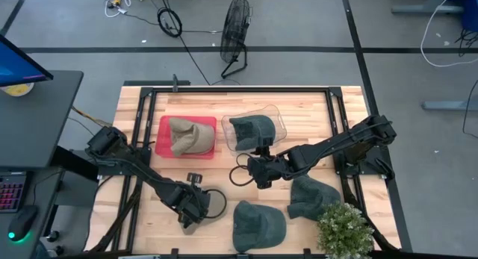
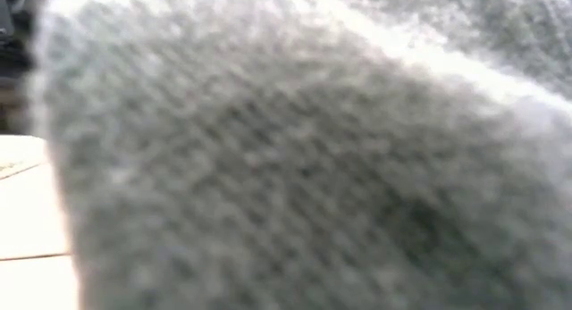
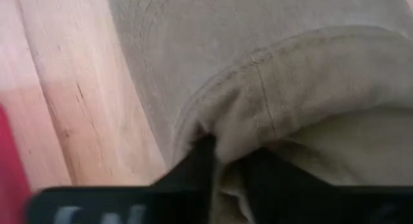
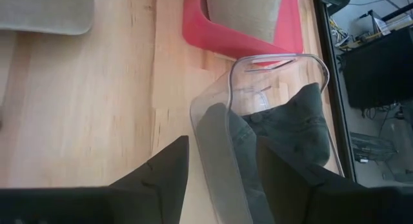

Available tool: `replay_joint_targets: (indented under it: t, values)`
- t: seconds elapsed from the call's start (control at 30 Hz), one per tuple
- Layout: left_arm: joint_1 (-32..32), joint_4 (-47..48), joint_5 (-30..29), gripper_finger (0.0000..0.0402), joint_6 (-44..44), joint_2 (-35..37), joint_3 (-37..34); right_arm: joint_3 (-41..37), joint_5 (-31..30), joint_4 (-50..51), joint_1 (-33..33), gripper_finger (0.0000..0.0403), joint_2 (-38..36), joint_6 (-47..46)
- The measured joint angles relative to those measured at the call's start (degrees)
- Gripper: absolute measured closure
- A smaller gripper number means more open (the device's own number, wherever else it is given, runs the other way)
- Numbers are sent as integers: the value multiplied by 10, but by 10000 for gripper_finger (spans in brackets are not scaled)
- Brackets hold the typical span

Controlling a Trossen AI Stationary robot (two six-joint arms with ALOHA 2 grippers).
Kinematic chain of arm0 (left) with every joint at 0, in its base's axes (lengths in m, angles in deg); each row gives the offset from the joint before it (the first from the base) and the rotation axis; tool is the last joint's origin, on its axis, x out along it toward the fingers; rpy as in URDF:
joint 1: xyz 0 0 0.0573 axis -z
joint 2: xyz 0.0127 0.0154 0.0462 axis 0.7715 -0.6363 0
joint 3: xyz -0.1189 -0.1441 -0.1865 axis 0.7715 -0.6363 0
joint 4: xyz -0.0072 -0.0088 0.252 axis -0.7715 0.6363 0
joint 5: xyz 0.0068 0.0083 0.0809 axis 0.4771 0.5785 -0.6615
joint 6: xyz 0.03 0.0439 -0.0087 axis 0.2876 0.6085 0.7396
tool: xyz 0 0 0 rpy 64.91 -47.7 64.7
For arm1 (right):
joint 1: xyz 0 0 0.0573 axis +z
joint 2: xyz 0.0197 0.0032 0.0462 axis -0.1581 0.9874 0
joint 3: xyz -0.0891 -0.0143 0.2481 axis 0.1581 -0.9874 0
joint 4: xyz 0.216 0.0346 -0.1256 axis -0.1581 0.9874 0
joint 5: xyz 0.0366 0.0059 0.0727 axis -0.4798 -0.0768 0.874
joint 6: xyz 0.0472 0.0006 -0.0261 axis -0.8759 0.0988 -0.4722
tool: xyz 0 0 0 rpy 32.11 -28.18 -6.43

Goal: Pick & Place hat
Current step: Put the brown cap into the red bin

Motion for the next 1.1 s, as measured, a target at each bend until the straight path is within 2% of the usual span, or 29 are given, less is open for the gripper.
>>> replay_joint_targets:
  t: [0.07, 0.1, 0.33, 0.63, 0.8, 0.93, 1.1]
  values:
    - [-1, 4, -2, 377, 0, 4, 0, 0, 0, 0, 0, 220, 0, 0]
    - [-1, 8, -7, 387, -1, 8, 0, 0, 0, 0, 0, 220, 0, 0]
    - [3, 77, -28, 396, -3, 52, 17, 0, 0, 0, 0, 220, 0, 0]
    - [0, 269, -121, 395, 20, 147, 96, 0, 0, -1, 0, 220, 0, 3]
    - [-29, 374, -156, 391, 54, 199, 118, 0, 0, -4, 0, 220, 0, 9]
    - [-79, 410, -196, 387, 153, 239, 118, 0, 0, -8, -1, 220, 0, 11]
    - [-171, 412, -209, 396, 376, 273, 118, 0, 0, -24, -5, 220, 0, 15]
